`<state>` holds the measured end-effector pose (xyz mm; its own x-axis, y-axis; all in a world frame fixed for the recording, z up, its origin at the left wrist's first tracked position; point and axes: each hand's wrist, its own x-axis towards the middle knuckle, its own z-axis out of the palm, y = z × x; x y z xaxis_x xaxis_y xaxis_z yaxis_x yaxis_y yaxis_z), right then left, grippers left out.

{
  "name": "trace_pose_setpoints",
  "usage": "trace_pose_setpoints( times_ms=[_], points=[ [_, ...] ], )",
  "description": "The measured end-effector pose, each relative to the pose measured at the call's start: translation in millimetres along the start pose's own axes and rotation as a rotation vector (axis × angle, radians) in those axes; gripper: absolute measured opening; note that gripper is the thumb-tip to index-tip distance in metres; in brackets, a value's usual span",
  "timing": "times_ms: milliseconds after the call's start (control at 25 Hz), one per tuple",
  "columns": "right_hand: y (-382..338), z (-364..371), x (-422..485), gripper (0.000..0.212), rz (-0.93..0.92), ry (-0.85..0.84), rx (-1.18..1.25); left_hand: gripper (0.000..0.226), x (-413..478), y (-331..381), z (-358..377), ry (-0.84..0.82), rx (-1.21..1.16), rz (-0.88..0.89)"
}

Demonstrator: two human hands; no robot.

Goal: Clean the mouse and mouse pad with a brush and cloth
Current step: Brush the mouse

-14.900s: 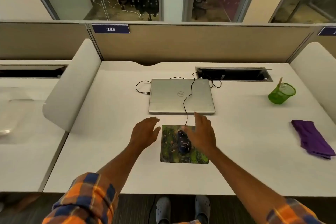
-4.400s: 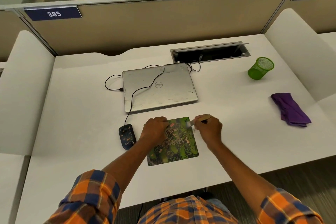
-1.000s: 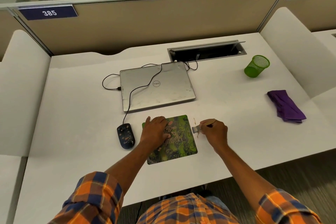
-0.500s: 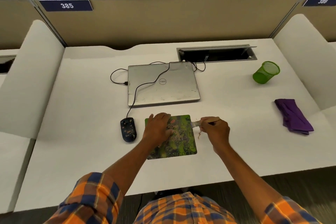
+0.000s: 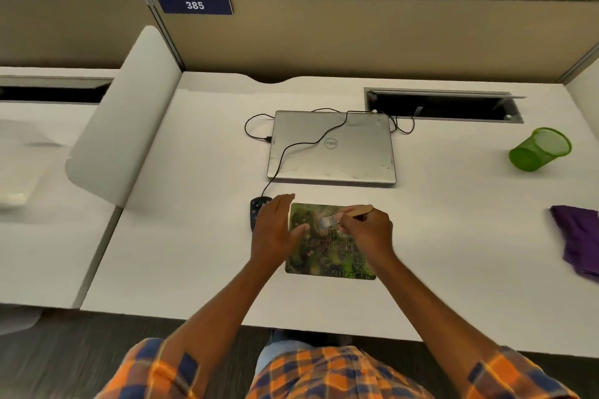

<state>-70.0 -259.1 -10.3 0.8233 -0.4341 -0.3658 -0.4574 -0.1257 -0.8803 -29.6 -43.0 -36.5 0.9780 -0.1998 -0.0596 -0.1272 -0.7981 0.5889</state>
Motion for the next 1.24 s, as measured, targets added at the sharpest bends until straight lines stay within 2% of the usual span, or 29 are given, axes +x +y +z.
trace_pose_setpoints(
  times_ms=[160, 280, 520, 760, 1240],
  points=[
    [-10, 27, -9, 0.007, 0.002, -0.019, -0.009, 0.101, -17, -23, -6, 0.214, 0.031, -0.38],
    [-14, 46, -14, 0.008, 0.04, -0.006, 0.019, 0.106, -25, -33, 1, 0.155, 0.043, -0.512],
    [-22, 72, -21, 0.008, 0.043, 0.046, 0.011, 0.086, -12, -43, 2, 0.138, 0.131, -0.499],
    [-27, 89, -25, 0.006, 0.035, 0.057, 0.009, 0.069, -9, -63, -8, 0.123, 0.148, -0.414],
    [-31, 156, -52, 0.011, -0.089, -0.093, -0.041, 0.063, -17, -117, -47, 0.045, -0.049, -0.197]
  ],
)
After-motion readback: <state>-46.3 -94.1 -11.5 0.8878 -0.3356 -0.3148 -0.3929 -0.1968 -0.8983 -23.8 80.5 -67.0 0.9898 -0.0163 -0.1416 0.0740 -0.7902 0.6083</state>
